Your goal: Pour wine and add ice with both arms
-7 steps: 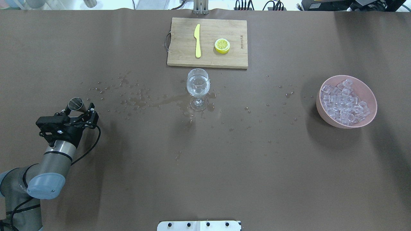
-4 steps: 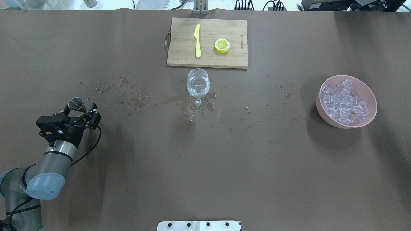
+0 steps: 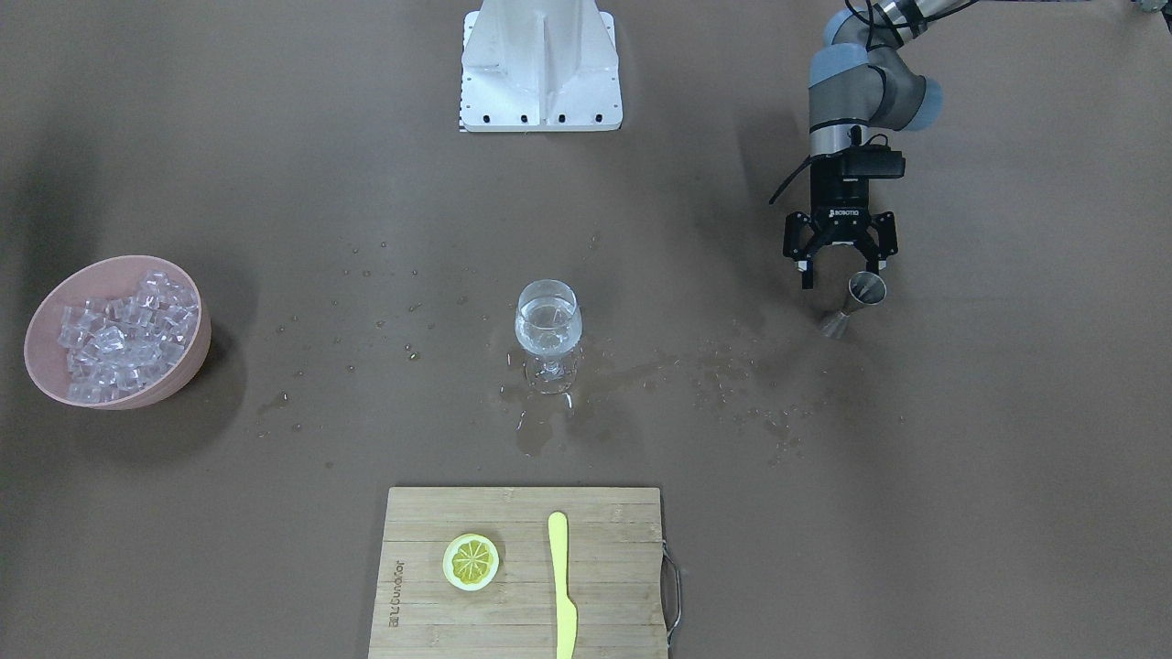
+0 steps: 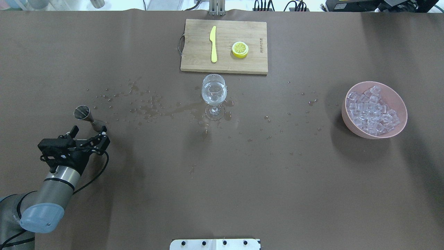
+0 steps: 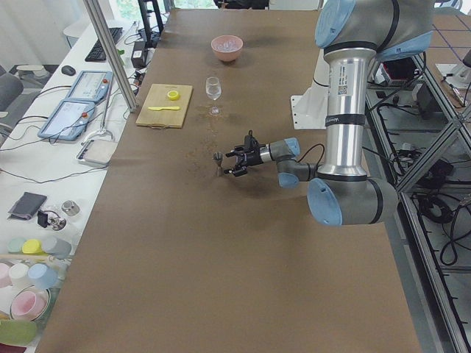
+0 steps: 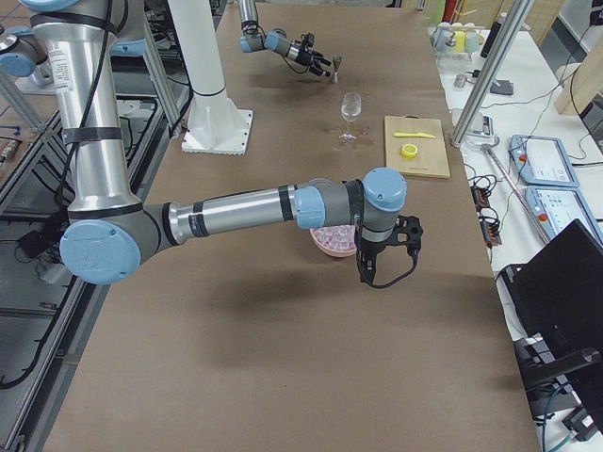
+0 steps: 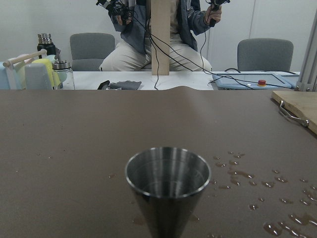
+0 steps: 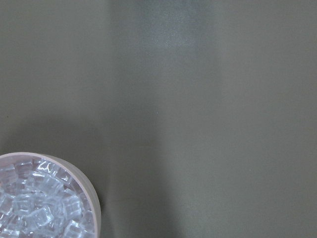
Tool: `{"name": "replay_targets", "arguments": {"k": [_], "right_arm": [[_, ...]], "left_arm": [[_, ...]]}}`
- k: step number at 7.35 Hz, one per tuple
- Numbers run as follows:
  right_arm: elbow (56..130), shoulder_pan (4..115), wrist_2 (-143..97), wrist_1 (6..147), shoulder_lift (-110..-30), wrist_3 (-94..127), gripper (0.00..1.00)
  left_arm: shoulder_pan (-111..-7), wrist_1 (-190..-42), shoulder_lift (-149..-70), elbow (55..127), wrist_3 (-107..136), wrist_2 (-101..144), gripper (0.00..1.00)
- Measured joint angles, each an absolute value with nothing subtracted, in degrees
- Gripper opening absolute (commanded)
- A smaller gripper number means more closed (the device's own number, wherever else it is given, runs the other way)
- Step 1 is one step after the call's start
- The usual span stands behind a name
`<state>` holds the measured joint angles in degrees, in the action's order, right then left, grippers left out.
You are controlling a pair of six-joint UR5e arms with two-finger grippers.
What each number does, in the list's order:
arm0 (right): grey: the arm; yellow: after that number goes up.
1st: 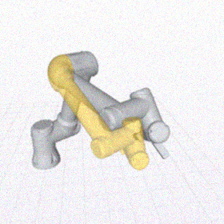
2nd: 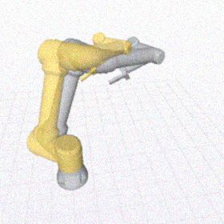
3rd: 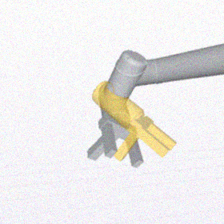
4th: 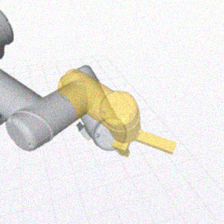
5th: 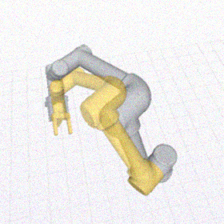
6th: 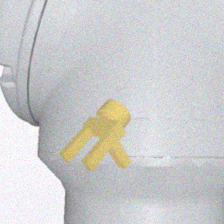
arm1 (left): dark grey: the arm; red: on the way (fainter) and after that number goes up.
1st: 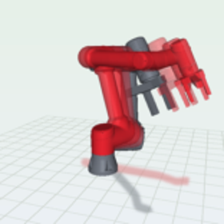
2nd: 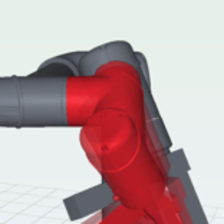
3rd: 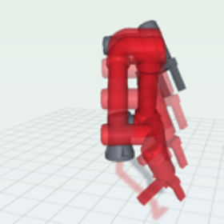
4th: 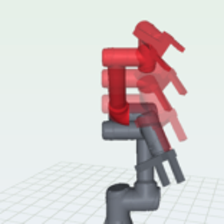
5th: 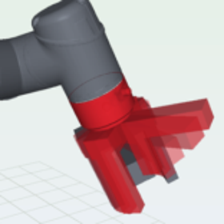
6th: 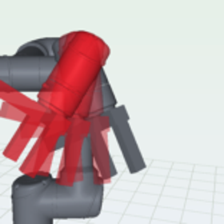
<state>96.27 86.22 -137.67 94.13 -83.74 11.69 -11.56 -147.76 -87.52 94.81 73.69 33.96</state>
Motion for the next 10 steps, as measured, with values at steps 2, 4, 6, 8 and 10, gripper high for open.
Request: {"name": "replay_targets", "arguments": {"k": [2,4,6,8,10], "right_arm": [[96.30,86.22,-137.70,94.13,-83.85,11.66,1.00],[96.32,86.22,-137.72,94.13,-83.98,11.62,1.00],[96.38,86.22,-137.75,94.05,-84.16,11.61,1.00],[96.41,86.22,-137.83,93.83,-84.32,11.54,1.00],[96.41,86.22,-137.97,93.66,-84.37,11.50,1.00]], "left_arm": [[-8.79,-148.07,-84.68,97.09,73.94,33.93,0.98],[-6.15,-148.23,-79.63,102.40,74.02,33.98,0.98],[-4.84,-148.27,-76.47,107.22,74.02,35.10,0.98],[-4.59,-148.18,-73.70,113.04,73.93,38.98,0.98],[-4.75,-147.57,-68.47,121.40,73.60,43.43,0.98]]}}
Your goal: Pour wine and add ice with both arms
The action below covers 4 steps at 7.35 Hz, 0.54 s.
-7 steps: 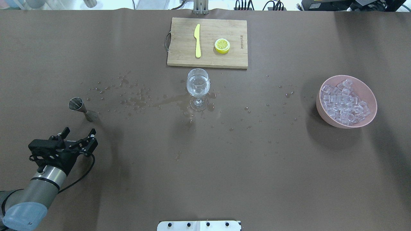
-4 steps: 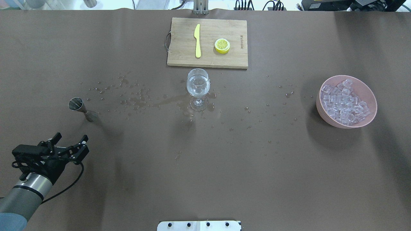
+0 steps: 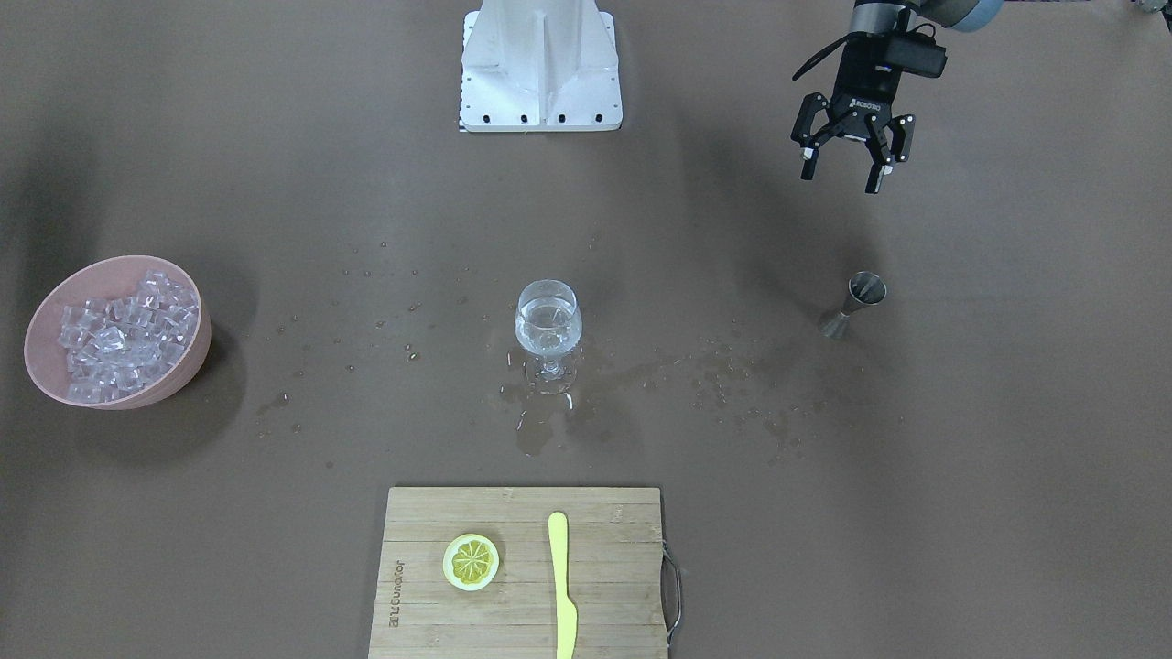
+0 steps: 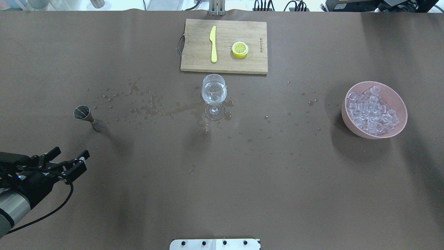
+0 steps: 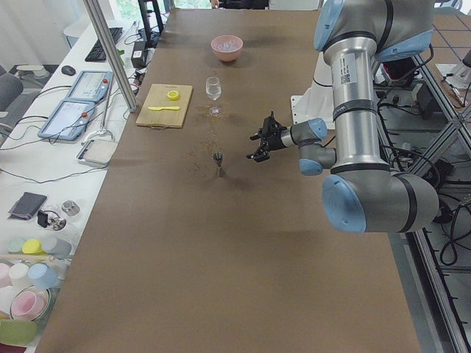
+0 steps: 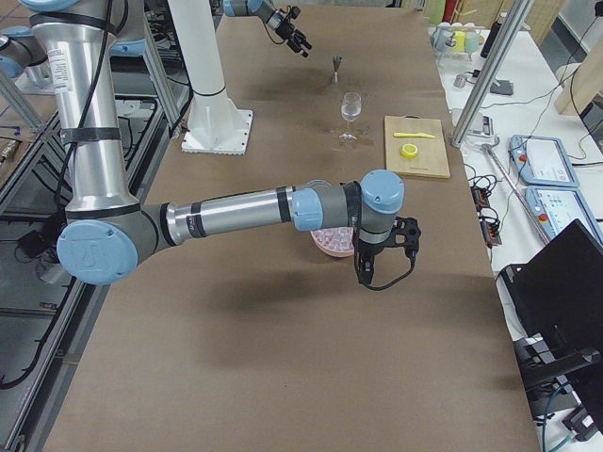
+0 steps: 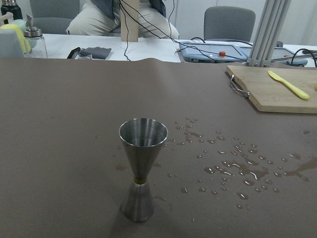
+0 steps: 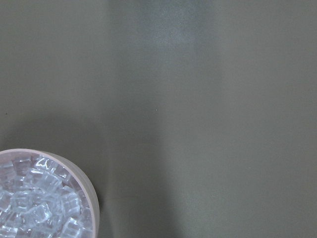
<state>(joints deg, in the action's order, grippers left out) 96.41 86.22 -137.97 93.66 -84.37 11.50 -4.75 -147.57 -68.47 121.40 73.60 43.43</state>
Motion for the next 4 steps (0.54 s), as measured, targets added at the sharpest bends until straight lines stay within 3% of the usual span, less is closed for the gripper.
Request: {"name": "replay_targets", "arguments": {"k": [4], "right_arm": [[96.42,85.31,-137.78,93.58,-84.24,11.42,1.00]], "left_arm": [[-11.00,-126.58,-70.13,135.63,71.63,55.12,0.98]]}}
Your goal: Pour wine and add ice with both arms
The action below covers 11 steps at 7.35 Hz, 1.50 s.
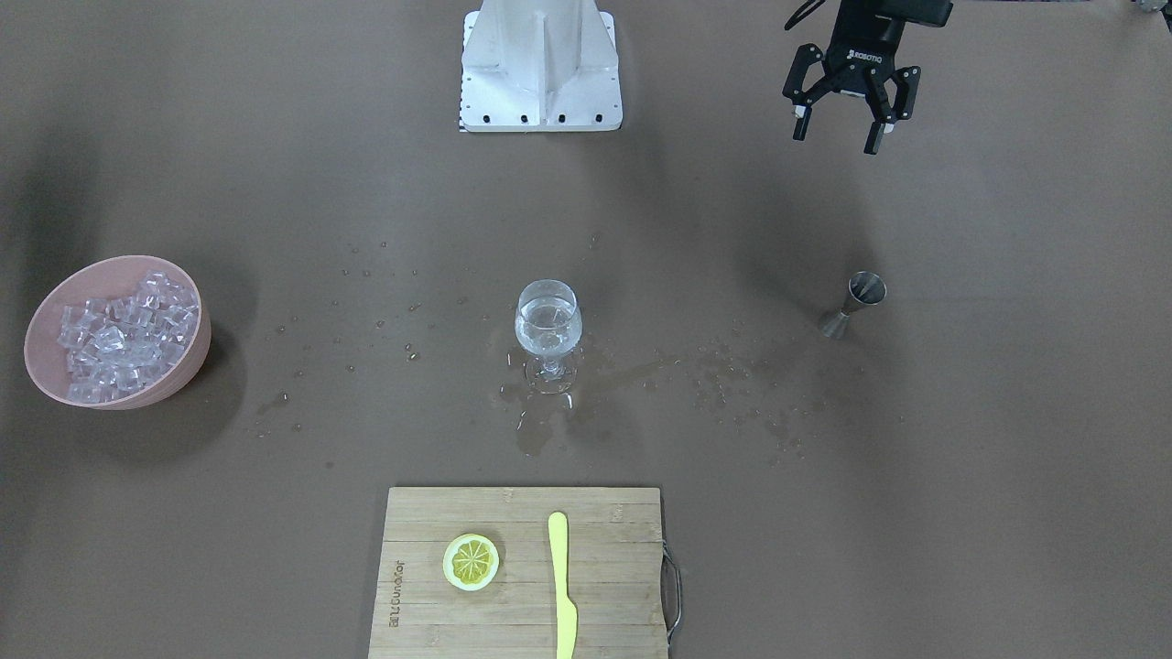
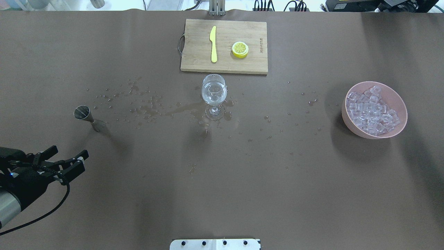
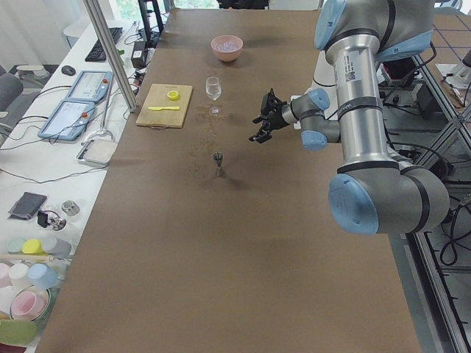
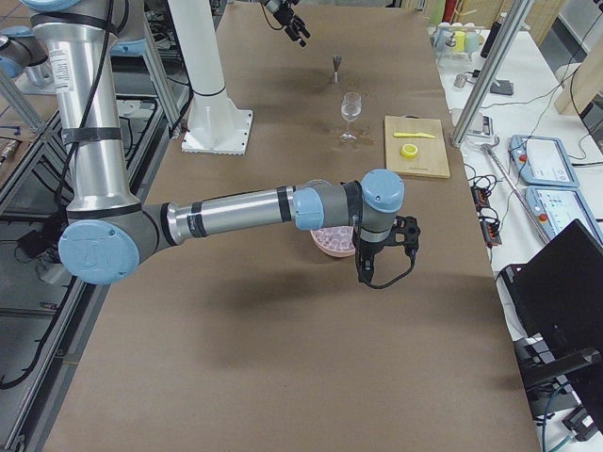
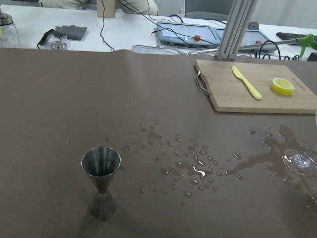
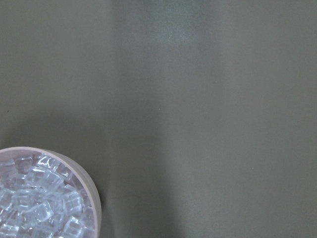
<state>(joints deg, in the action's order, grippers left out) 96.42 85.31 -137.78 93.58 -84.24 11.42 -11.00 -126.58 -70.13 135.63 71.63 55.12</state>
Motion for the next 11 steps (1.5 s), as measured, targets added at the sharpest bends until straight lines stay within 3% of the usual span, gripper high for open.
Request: {"name": "replay_targets", "arguments": {"k": [1,5,9,11], "right_arm": [[96.76,84.68,-137.65,93.57,-84.16,11.49,1.00],[99.65,81.62,-137.59,93.58,-83.77,11.98,1.00],[101.84,75.67,-137.16,93.41,-81.96,12.26,1.00],[102.81,72.00,-134.79,93.26,-79.91,12.38,1.00]], "left_arm": [[-17.33,-118.17,-74.89,137.01,69.41,62.75,0.98],[-38.21,-74.36,-106.59,135.75,48.43,84.33,0.98],[-57.53,-68.56,-113.28,123.15,13.89,101.32,0.98],[-65.77,-70.68,-114.95,113.61,9.28,107.95,0.98]]}}
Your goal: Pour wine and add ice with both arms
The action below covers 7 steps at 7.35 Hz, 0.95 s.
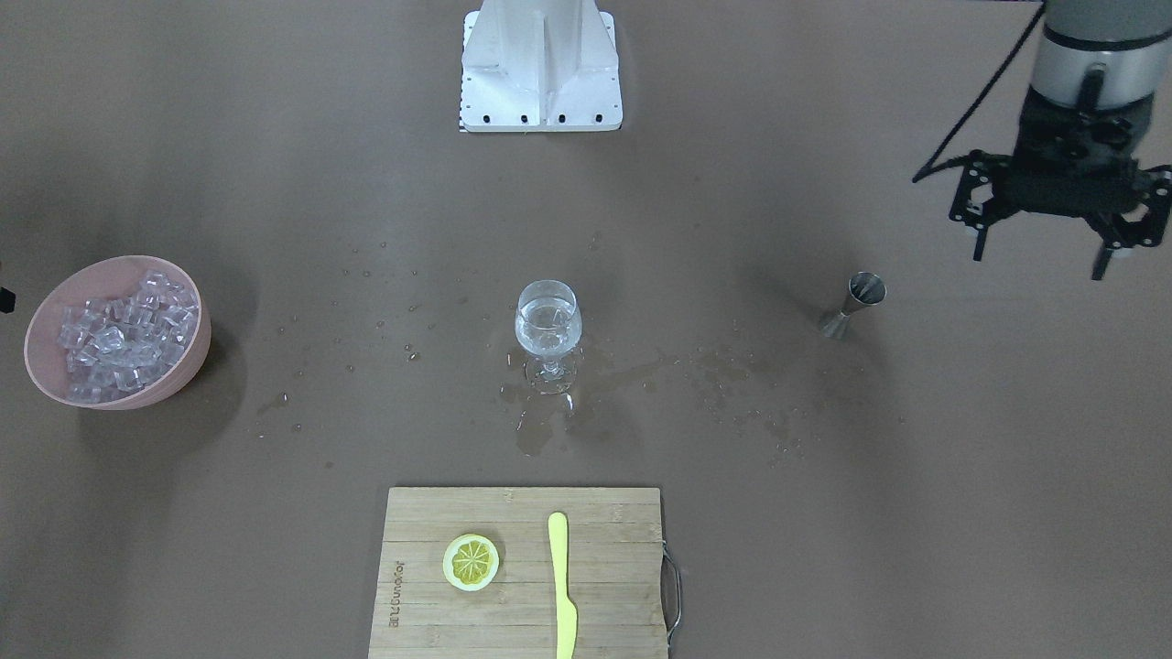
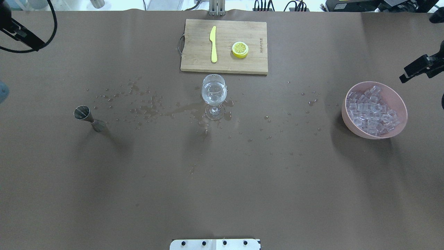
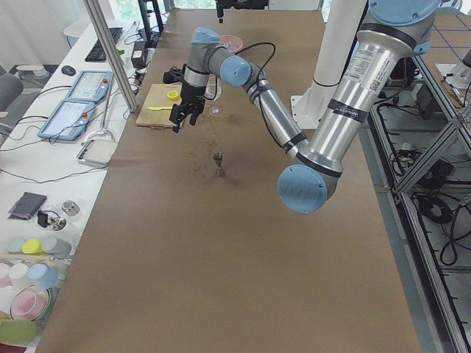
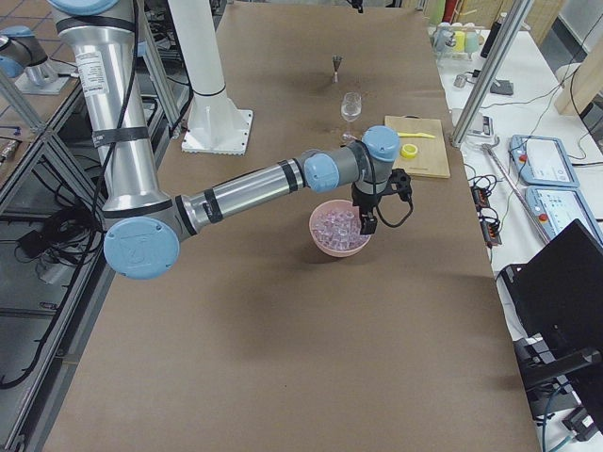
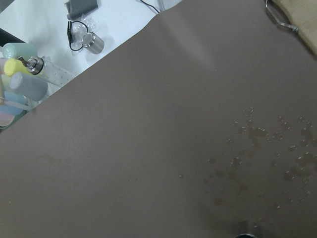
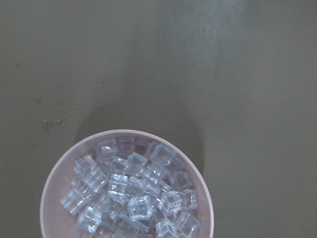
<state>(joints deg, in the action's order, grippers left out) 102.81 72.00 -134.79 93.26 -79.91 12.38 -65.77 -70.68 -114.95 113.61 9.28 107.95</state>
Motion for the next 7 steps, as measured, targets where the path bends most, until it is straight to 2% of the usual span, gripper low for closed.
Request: {"name": "replay_targets", "arguments": {"k": [2,4,7], "right_arm": [[103.94,67.46,-129.95,93.05,-79.30,12.30,1.00],[103.80,64.24,-127.04,93.00,-79.28,11.73,0.96],[102.31,60.86,-126.28,92.91,-78.92,11.50,0.96]], "left_arm": [[-71.17,-73.41,-115.84,106.50,11.63,115.51,0.98],[-72.92,-73.82,-115.81,105.38,11.55,118.01,0.98],[-73.94,-73.82,-115.53,105.06,11.47,119.56,0.98]]}}
